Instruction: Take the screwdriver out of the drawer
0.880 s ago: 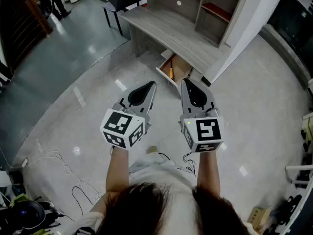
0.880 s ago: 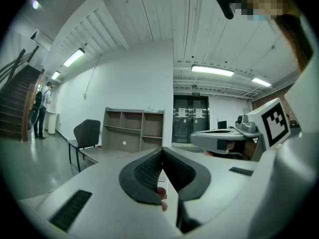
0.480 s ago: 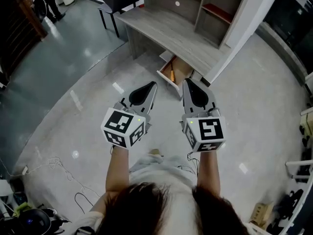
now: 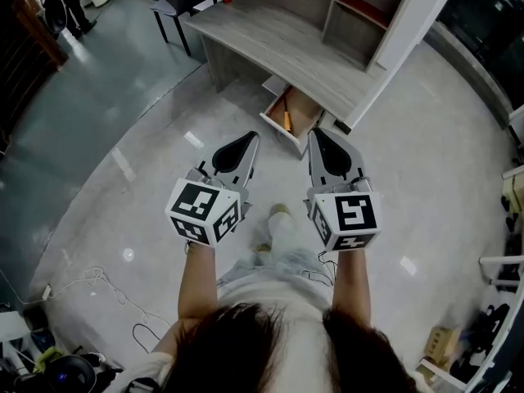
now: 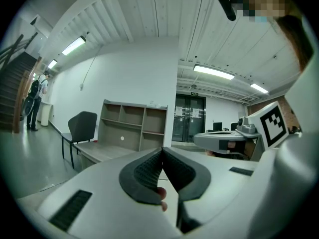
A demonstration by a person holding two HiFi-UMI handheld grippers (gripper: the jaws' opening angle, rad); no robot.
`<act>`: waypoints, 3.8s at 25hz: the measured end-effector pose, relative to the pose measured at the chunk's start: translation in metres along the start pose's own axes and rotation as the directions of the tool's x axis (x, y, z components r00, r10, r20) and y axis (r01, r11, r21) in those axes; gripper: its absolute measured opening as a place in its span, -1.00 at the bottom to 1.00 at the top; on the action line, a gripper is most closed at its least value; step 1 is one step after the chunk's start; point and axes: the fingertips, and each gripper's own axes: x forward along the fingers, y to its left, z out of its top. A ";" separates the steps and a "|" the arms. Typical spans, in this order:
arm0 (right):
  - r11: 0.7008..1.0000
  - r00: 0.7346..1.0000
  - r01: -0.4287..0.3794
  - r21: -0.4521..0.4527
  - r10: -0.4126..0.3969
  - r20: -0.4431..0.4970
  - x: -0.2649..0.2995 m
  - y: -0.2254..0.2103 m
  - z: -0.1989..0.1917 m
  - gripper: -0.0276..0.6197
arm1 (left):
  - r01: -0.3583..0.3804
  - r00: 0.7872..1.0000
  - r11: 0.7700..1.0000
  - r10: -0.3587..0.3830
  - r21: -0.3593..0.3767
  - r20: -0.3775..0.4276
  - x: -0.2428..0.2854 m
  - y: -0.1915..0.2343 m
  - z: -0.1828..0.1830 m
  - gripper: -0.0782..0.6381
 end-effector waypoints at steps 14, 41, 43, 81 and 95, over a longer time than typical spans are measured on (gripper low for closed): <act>1.000 0.999 0.003 0.010 -0.003 -0.049 0.084 -0.061 -0.015 -0.83 | 0.008 0.999 1.000 -0.008 -0.016 -0.042 0.100 0.048 0.003 -0.73; 0.987 0.973 -0.156 0.044 0.161 -0.163 0.196 -0.128 -0.079 -0.83 | -0.114 0.986 0.991 0.104 -0.067 -0.134 0.223 0.101 -0.024 -0.73; 0.986 0.970 -0.158 0.053 0.165 -0.178 0.201 -0.126 -0.088 -0.83 | -0.111 0.985 0.991 0.101 -0.070 -0.140 0.228 0.106 -0.030 -0.73; 0.989 0.840 -0.039 0.140 0.108 -0.532 0.322 -0.111 -0.266 -0.82 | 0.012 0.959 0.980 -0.067 -0.198 -0.274 0.322 0.219 -0.147 -0.73; 0.987 0.761 0.016 0.160 0.091 -0.642 0.343 -0.112 -0.344 -0.82 | 0.056 0.928 0.969 -0.140 -0.242 -0.345 0.347 0.229 -0.209 -0.73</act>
